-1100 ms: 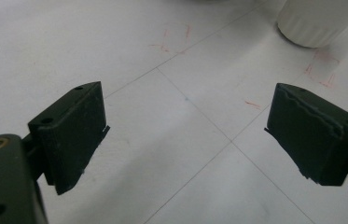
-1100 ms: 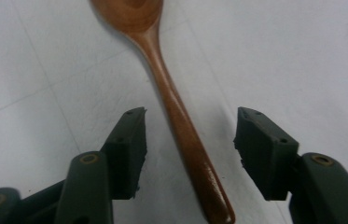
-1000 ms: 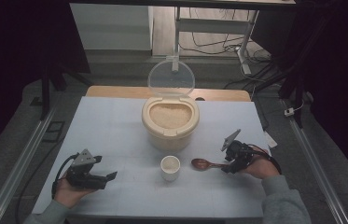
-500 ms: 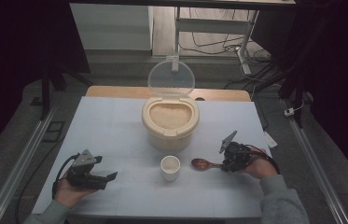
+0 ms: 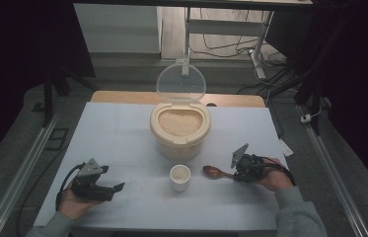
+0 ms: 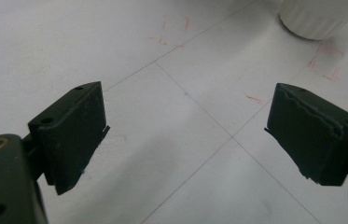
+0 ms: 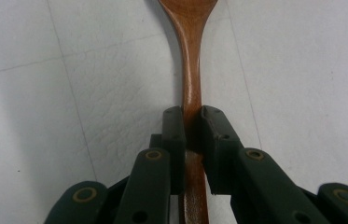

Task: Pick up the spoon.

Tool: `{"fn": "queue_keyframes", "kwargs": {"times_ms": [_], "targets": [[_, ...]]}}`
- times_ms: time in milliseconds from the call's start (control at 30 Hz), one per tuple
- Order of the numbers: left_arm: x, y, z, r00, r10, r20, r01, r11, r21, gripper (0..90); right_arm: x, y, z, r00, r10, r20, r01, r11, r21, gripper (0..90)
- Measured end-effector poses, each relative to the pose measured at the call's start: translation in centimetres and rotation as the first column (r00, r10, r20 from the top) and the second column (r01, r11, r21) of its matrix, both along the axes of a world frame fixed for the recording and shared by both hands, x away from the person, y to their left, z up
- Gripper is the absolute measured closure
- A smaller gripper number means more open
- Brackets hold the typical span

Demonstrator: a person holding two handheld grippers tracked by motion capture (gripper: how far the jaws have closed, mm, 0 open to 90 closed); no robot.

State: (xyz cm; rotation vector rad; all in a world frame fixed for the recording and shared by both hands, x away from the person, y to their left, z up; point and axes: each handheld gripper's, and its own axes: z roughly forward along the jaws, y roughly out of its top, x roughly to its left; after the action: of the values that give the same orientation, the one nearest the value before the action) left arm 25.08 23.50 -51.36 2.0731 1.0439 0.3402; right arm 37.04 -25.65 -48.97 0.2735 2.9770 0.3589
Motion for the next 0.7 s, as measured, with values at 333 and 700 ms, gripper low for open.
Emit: {"fn": "queue_keyframes", "kwargs": {"times_ms": [333, 700], "targets": [[0.0, 0.0, 0.0, 1.0, 0.003, -0.001, -0.003, 1.0, 0.003, 11.7, -0.5, -1.1, 1.0, 0.9991, -0.034, 0.026, 0.032, 0.9956, 0.088, 80.2], [0.0, 0.0, -0.1, 1.0, 0.005, -0.004, -0.005, 1.0, 0.003, 11.7, -1.2, -2.0, 2.1, 0.9971, -0.056, 0.05, 0.046, 0.9798, 0.195, 80.4]]}}
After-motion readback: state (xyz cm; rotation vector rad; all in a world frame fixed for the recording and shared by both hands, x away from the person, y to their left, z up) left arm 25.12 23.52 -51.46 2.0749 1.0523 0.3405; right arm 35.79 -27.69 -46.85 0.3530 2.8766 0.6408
